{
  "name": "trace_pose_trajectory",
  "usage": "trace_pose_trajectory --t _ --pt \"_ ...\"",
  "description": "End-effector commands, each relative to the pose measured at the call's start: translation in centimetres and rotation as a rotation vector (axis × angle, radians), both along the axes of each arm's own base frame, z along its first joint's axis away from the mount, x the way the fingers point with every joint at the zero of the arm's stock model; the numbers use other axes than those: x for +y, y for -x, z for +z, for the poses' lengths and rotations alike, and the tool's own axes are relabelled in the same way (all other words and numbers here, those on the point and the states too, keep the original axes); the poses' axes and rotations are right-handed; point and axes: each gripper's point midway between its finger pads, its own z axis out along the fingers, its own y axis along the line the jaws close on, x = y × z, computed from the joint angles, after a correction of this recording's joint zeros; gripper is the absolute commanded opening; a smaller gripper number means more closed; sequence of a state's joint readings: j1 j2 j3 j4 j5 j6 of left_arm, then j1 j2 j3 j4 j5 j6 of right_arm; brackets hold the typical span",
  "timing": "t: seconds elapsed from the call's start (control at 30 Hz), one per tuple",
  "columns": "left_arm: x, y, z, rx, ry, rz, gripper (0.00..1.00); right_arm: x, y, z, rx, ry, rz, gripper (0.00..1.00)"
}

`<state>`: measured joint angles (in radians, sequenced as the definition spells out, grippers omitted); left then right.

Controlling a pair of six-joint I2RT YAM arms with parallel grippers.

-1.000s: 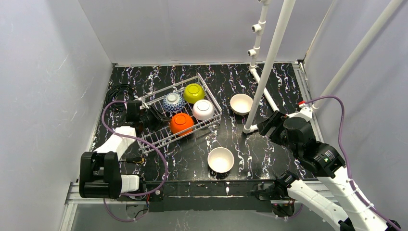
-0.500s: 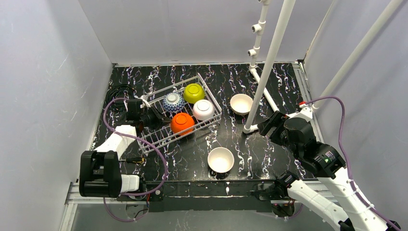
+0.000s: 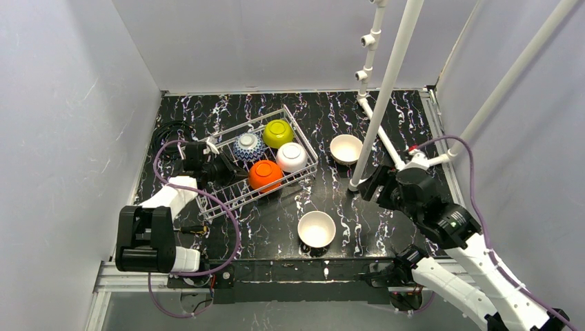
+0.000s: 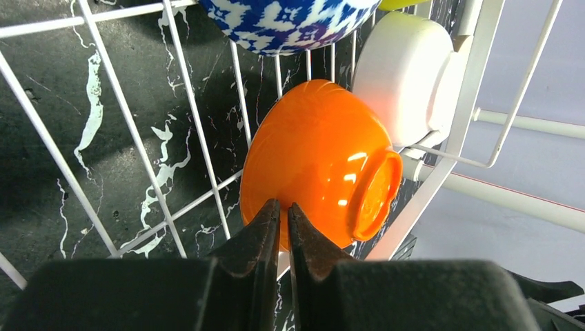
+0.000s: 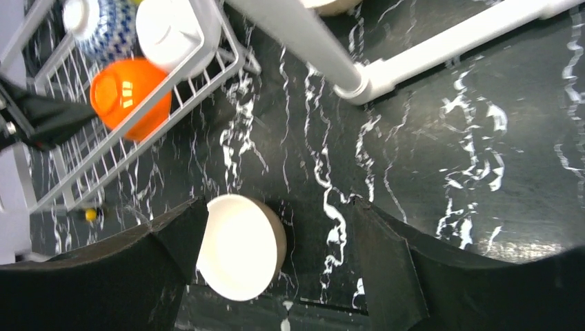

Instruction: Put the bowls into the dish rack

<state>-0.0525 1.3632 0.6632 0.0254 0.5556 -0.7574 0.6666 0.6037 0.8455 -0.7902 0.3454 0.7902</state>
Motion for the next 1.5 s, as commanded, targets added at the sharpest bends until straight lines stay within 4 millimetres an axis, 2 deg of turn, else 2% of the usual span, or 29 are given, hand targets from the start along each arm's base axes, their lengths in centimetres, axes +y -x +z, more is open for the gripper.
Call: trace_pose_trajectory --t 0.0,0.1,0.2,0.33,0.47,0.57,0.73,0.9,1.13,1.3,1.4,1.47 --pt "-0.6 -0.2 1.1 -0.027 -0.012 -0.056 0.09 4.1 0.1 -0.7 0.006 -0.033 0.232 0.84" --pt "0.3 -0.1 1.2 -0.023 -0.078 -0.047 0.09 6.3 0.8 -1.9 0.049 -0.074 0.337 0.82" --pt "1.2 0.0 2.2 -0.043 -0.143 -0.036 0.13 6.1 1.0 -3.5 0.079 -0.066 0.327 0.80" --pt "2.1 0.6 4.3 -0.083 -0.204 -0.037 0.25 5.3 1.5 -6.0 0.117 -0.049 0.294 0.81" --pt "1.4 1.5 7.0 -0.150 -0.238 -0.107 0.31 6.0 2.9 -8.7 0.198 -0.080 0.342 0.81" --pt "-0.5 2.3 8.9 -0.209 -0.268 -0.193 0.36 6.7 3.8 -10.1 0.236 -0.098 0.397 0.81" --pt "-5.4 3.8 11.5 -0.356 -0.287 -0.366 0.43 8.3 4.8 -11.6 0.273 -0.143 0.500 0.81" --pt "-10.1 5.8 12.8 -0.535 -0.336 -0.566 0.46 8.8 5.1 -13.0 0.283 -0.174 0.508 0.77" --pt "-14.7 8.3 12.4 -0.628 -0.333 -0.740 0.47 9.4 5.3 -14.3 0.308 -0.177 0.515 0.64" --pt "-17.6 10.4 10.8 -0.678 -0.340 -0.884 0.50 9.5 5.3 -15.1 0.324 -0.161 0.511 0.56" --pt "-18.8 11.9 9.0 -0.687 -0.358 -0.952 0.53 9.4 5.2 -15.4 0.331 -0.147 0.502 0.44" --pt "-19.7 12.9 8.2 -0.691 -0.362 -0.993 0.55 8.9 4.8 -15.6 0.334 -0.123 0.463 0.28"
